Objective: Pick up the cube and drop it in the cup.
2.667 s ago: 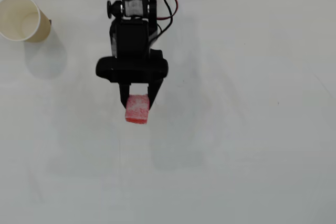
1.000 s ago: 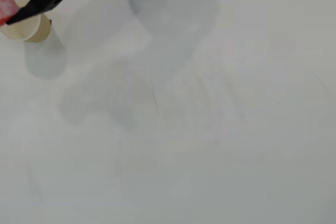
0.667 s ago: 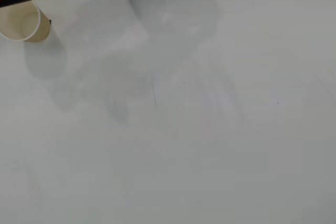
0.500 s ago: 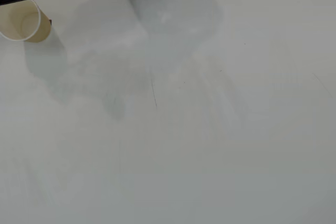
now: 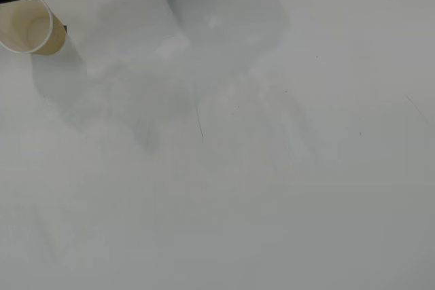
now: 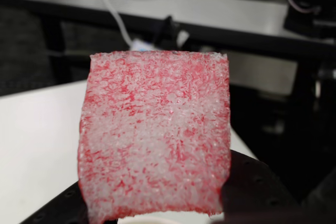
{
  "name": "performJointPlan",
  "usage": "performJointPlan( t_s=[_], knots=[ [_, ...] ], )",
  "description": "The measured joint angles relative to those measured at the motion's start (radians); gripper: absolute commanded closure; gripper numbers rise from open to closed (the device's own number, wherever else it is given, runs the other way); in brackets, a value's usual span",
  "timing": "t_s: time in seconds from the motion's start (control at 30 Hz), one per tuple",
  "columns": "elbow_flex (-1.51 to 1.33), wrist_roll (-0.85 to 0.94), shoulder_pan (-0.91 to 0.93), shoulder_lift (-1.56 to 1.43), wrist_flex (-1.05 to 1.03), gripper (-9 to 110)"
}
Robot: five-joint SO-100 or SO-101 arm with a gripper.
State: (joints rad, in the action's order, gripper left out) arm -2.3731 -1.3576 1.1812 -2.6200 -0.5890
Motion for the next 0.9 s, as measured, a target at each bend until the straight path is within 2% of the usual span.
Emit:
performJointPlan(
  t_s=[0.3,0.9],
  knots=[
    [-0.034,0.000,0.000,-0.100,-0.012,102],
    [-0.114,0.021,-0.015,-0.184,-0.172,102]
  ],
)
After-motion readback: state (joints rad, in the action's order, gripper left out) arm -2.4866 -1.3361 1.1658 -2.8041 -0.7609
